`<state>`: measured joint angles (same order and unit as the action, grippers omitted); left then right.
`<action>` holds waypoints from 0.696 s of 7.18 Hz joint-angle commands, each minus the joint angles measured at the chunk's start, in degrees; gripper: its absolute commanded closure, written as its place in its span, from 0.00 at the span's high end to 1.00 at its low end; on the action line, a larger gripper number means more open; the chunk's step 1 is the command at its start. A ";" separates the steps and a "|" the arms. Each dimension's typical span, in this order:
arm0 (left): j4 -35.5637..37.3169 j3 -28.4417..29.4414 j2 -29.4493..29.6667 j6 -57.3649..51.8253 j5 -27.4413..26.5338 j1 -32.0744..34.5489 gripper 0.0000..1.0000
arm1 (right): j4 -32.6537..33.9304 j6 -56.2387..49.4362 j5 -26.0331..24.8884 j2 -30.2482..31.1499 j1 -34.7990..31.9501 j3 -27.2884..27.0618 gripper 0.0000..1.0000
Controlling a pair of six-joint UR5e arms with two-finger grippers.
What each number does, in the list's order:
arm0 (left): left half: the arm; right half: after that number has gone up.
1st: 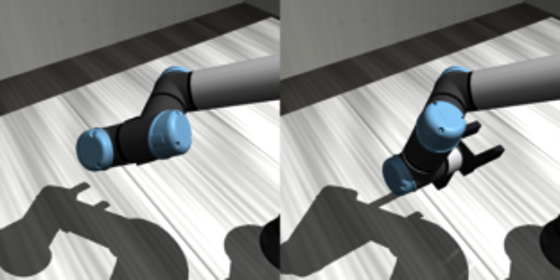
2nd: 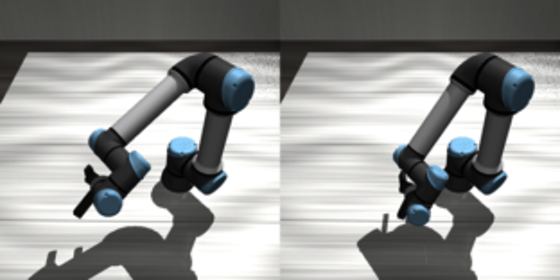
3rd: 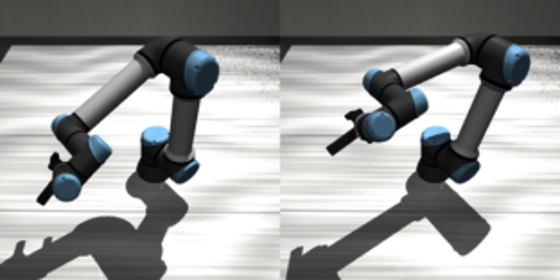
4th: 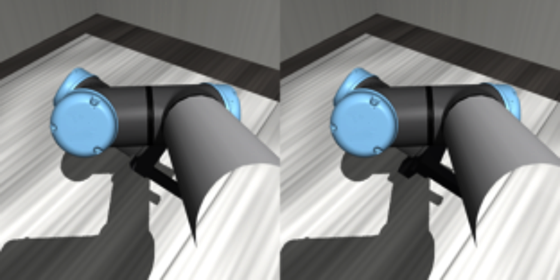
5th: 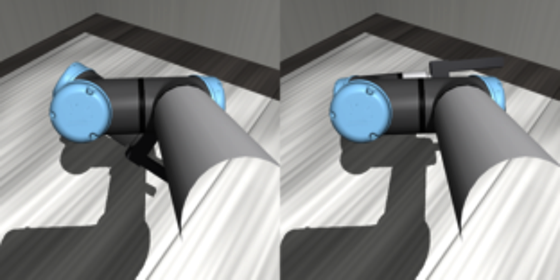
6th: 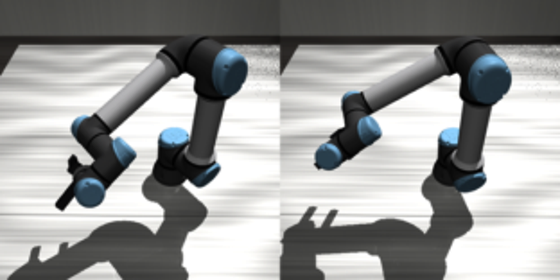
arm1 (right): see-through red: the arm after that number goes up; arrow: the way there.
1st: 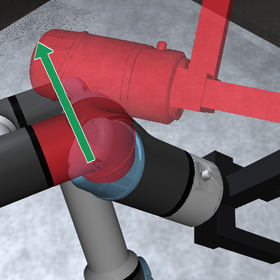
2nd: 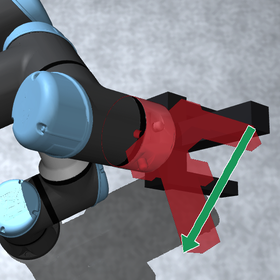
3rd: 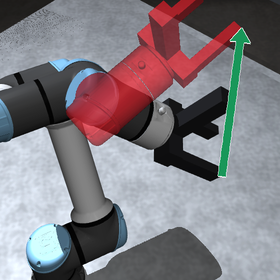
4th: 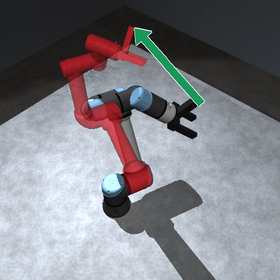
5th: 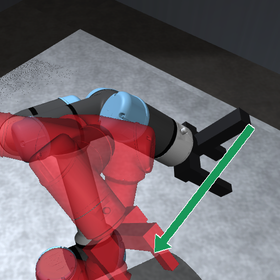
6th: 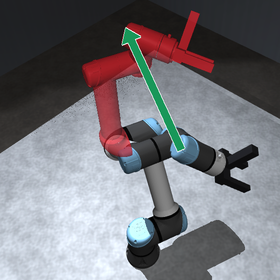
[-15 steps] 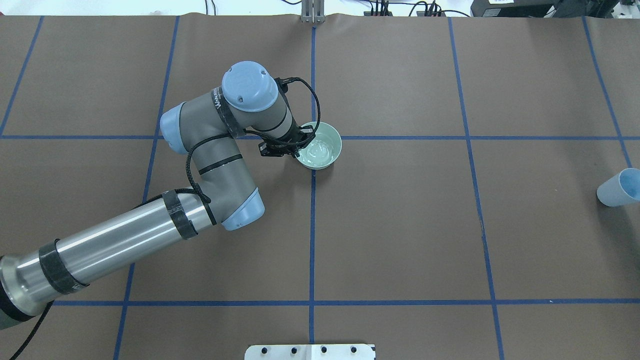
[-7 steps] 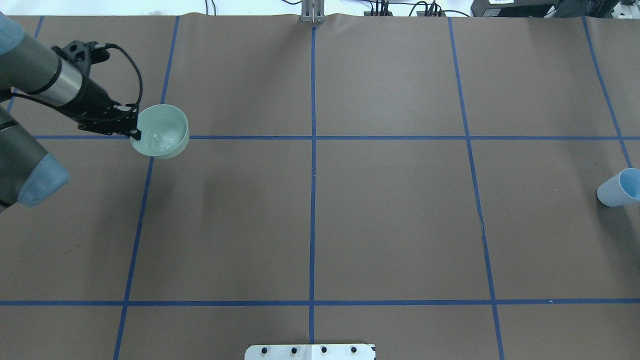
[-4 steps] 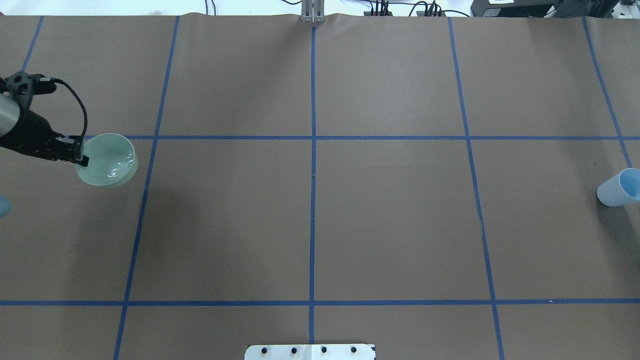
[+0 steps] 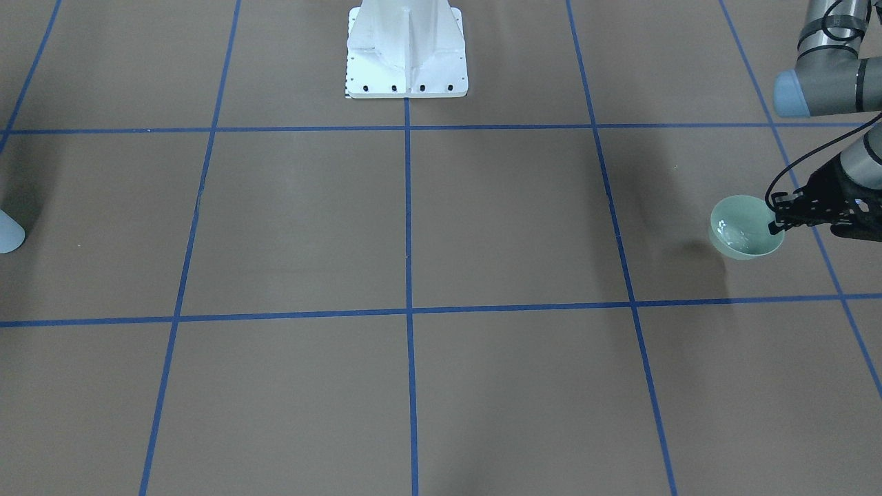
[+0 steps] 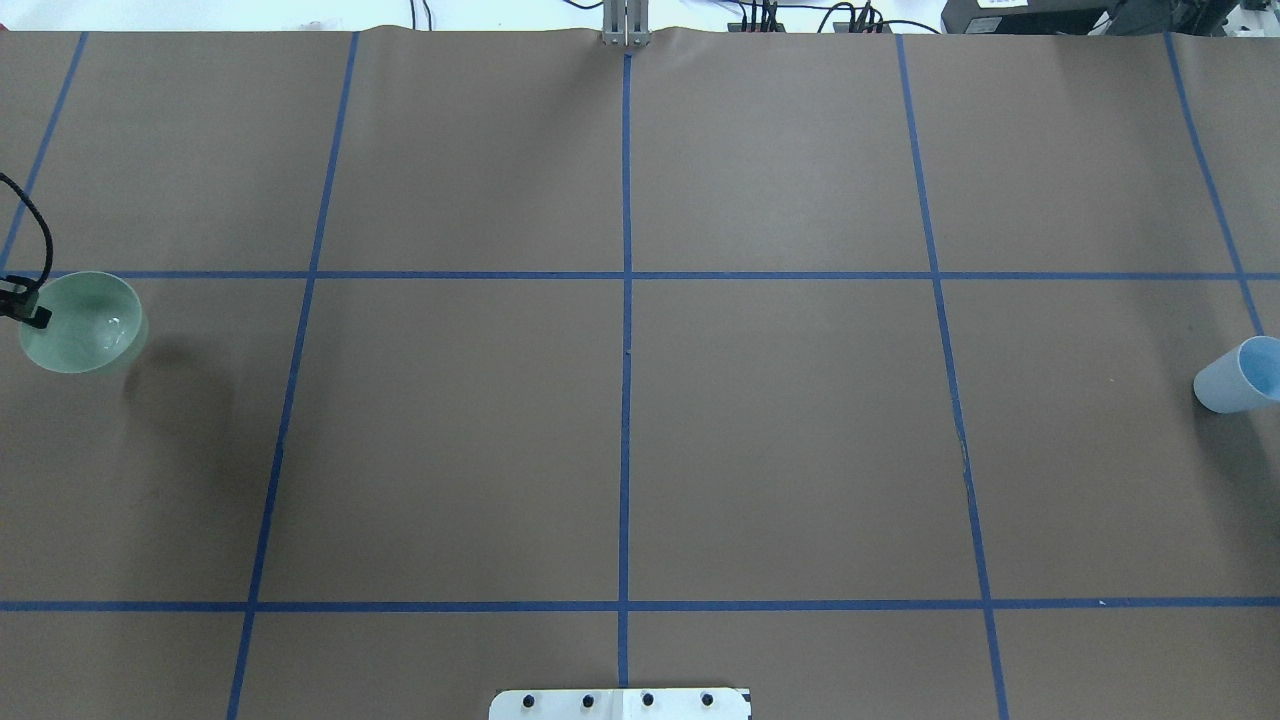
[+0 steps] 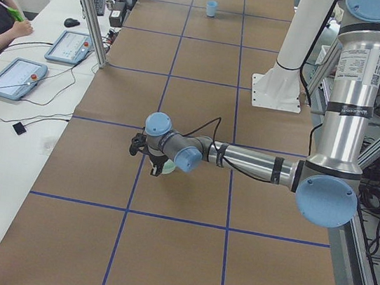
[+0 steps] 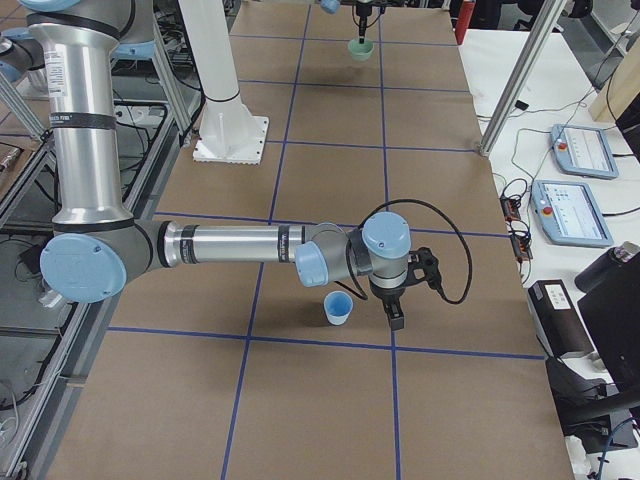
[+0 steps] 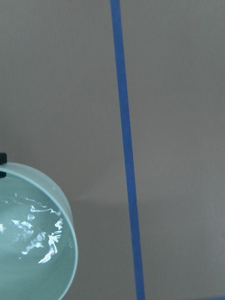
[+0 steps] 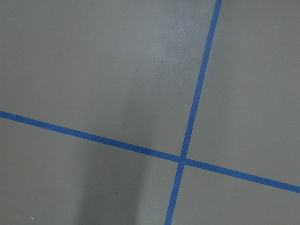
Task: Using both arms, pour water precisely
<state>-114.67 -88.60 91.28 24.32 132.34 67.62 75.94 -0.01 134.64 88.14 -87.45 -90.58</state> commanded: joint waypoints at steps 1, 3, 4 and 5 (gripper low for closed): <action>-0.03 5.87 0.03 -7.77 1.16 3.13 0.00 | 0.00 0.01 0.01 -0.07 0.00 -0.21 0.99; -2.55 9.56 0.12 -9.11 1.16 3.40 0.00 | 0.00 0.01 0.01 -0.07 0.00 -0.38 0.99; -5.10 11.50 0.03 -9.29 1.16 3.40 0.00 | 0.00 -0.08 0.01 -0.07 0.00 -0.38 0.99; -5.39 11.69 0.03 -9.47 1.16 3.48 0.38 | 0.00 -0.08 0.01 -0.07 0.00 -0.47 0.99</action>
<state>-118.71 -78.04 91.35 15.22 133.50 71.00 75.94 -0.05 134.65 88.07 -87.45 -90.96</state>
